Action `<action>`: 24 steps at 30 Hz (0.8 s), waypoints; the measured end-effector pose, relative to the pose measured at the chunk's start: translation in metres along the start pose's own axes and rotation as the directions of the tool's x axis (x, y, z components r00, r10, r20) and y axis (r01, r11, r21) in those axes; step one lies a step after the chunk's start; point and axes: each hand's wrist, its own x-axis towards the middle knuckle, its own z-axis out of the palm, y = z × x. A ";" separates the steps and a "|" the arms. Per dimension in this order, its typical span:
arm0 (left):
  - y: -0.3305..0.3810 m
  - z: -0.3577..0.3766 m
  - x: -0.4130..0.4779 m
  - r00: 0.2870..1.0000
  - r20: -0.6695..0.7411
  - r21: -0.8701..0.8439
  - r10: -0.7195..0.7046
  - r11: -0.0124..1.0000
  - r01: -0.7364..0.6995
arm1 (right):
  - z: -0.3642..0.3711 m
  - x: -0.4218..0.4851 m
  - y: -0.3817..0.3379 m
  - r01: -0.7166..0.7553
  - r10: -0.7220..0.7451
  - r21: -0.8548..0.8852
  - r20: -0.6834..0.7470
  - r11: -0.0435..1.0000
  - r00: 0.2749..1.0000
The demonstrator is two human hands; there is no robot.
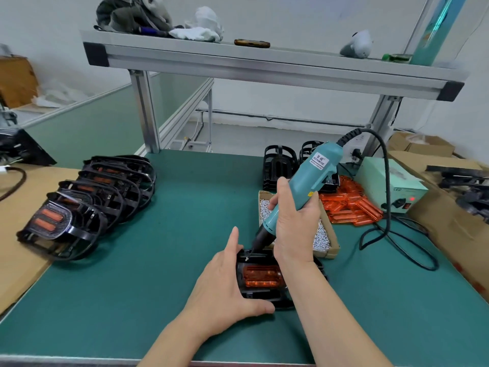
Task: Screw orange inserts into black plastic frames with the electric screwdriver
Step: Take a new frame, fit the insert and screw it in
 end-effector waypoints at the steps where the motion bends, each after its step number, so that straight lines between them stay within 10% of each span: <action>1: 0.000 0.000 0.000 1.000 -0.002 0.001 -0.002 1.000 0.002 | 0.000 -0.001 0.000 0.007 -0.007 -0.010 0.009 1.000 1.000; 24: -0.001 0.000 0.000 1.000 -0.001 0.007 0.005 1.000 -0.005 | 0.000 -0.012 0.008 0.034 -0.025 -0.096 0.094 0.995 0.995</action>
